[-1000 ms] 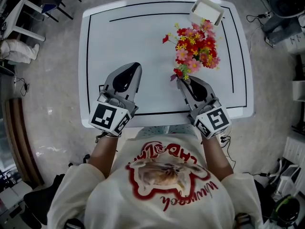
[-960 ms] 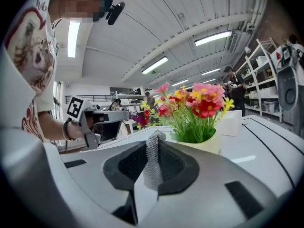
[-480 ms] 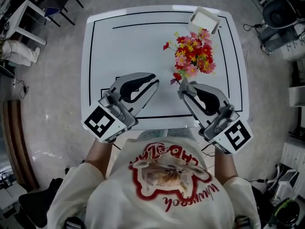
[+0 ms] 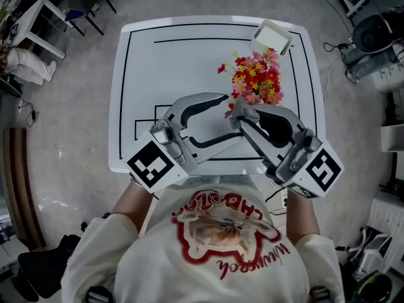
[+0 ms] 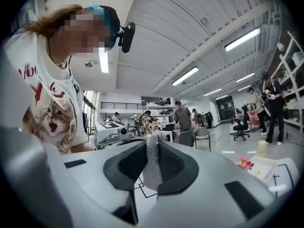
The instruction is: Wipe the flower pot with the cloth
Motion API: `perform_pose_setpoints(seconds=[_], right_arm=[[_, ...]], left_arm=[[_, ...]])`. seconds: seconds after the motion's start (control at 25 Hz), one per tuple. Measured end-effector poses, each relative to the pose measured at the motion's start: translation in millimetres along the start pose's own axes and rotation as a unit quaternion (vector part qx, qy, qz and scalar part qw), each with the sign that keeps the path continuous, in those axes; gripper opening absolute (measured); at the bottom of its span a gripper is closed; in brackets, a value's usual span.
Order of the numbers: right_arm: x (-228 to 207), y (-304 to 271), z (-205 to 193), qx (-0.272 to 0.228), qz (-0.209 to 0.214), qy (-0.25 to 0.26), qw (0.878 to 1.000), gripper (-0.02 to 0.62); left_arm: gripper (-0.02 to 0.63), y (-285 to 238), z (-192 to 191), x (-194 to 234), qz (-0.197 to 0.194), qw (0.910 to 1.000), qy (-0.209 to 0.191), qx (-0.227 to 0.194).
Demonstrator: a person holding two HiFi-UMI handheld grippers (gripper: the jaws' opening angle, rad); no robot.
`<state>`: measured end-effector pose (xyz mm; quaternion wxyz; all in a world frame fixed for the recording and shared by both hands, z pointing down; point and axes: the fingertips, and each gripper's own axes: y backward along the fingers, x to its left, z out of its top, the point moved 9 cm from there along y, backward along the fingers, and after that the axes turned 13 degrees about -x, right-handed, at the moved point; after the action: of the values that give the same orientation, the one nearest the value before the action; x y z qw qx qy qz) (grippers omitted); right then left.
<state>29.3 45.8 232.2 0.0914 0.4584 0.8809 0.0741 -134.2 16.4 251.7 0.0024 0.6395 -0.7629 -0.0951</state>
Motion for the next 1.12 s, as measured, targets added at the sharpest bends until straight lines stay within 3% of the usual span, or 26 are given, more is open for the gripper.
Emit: perform_pose_setpoints(seconds=[0.32,0.44,0.6,0.76,0.88,1.12], right_arm=[[-11.7,-5.9,15.0,0.004,0.039,-0.017,0.999,0.054],[-18.3,-7.2,18.7,0.008,0.042,-0.023,0.999,0.054],[-27.1,-6.8,22.0,0.008,0.062,-0.040,0.997,0.057],[-30.5,-2.4,25.4,-0.006,0.061,-0.013,0.998,0.064],[-39.4,3.6,30.6,-0.021,0.048,0.000,0.999,0.117],[-67.2,49.0,21.5,-0.002,-0.001,0.013,1.000,0.123]], left_arm=[[0.246,-10.8,8.9,4.0,0.001,0.9992,-0.038,-0.011],[0.112,-16.0,9.1,2.8,-0.003,0.9984,-0.054,-0.018],[0.071,-20.1,8.2,4.8,0.005,0.9984,-0.049,-0.029],[0.048,-26.4,7.5,6.4,0.014,0.9982,-0.040,-0.042],[0.044,-26.3,8.7,14.5,0.043,0.9966,-0.029,-0.064],[0.044,-20.6,7.1,37.1,0.111,0.9891,-0.043,-0.087]])
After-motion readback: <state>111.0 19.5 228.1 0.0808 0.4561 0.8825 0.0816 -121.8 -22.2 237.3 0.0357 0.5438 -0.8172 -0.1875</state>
